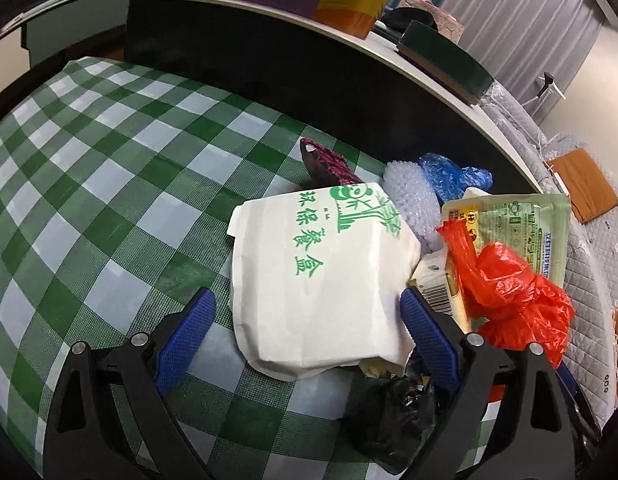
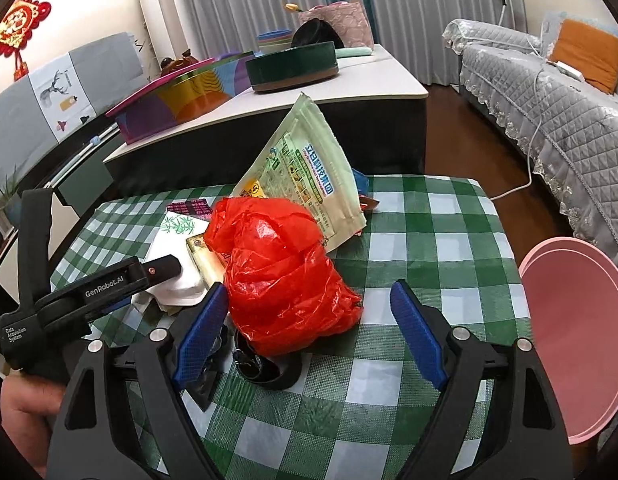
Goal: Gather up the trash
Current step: 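Grasp the white printed paper bag with the left gripper while the right gripper grasps the red plastic bag, then carry the white bag and red bag with both grippers over the pink bucket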
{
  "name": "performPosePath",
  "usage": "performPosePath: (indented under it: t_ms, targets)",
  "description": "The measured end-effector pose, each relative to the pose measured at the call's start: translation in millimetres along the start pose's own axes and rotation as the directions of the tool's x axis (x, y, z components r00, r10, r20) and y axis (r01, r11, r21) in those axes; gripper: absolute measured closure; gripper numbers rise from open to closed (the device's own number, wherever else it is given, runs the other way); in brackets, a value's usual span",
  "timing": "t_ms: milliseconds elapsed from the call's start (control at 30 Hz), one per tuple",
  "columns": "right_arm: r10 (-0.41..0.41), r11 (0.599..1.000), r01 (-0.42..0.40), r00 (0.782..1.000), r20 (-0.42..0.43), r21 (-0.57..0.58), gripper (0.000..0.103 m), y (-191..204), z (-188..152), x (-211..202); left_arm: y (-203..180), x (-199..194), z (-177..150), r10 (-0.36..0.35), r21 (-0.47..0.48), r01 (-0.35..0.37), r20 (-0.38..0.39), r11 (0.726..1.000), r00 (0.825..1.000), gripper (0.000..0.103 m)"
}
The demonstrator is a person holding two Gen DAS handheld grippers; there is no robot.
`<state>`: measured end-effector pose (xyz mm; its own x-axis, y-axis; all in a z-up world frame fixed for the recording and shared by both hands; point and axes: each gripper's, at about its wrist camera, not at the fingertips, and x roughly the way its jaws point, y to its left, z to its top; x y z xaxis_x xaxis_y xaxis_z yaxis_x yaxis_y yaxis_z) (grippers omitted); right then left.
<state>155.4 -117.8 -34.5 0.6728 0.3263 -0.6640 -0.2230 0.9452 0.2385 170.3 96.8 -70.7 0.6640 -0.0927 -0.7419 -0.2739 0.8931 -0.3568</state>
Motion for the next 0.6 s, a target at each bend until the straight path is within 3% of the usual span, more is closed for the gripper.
performPosePath:
  t_ms: [100, 300, 600]
  targets:
    - [0.012, 1.000, -0.012, 1.000, 0.001, -0.017, 0.037, 2, 0, -1, -1, -2, 1, -0.022, 0.000, 0.022, 0.000, 1.000, 1.000, 0.026]
    - [0.016, 0.999, -0.015, 1.000, 0.013, -0.043, 0.059, 6, -1, -8, -4, -12, -2, -0.035, 0.026, 0.035, 0.014, 0.999, 0.999, 0.034]
    - [-0.006, 0.999, 0.009, 0.997, 0.075, -0.045, 0.069, 3, 2, -35, -8, -42, 2, -0.030, 0.058, 0.024, 0.090, 0.998, 0.995, 0.036]
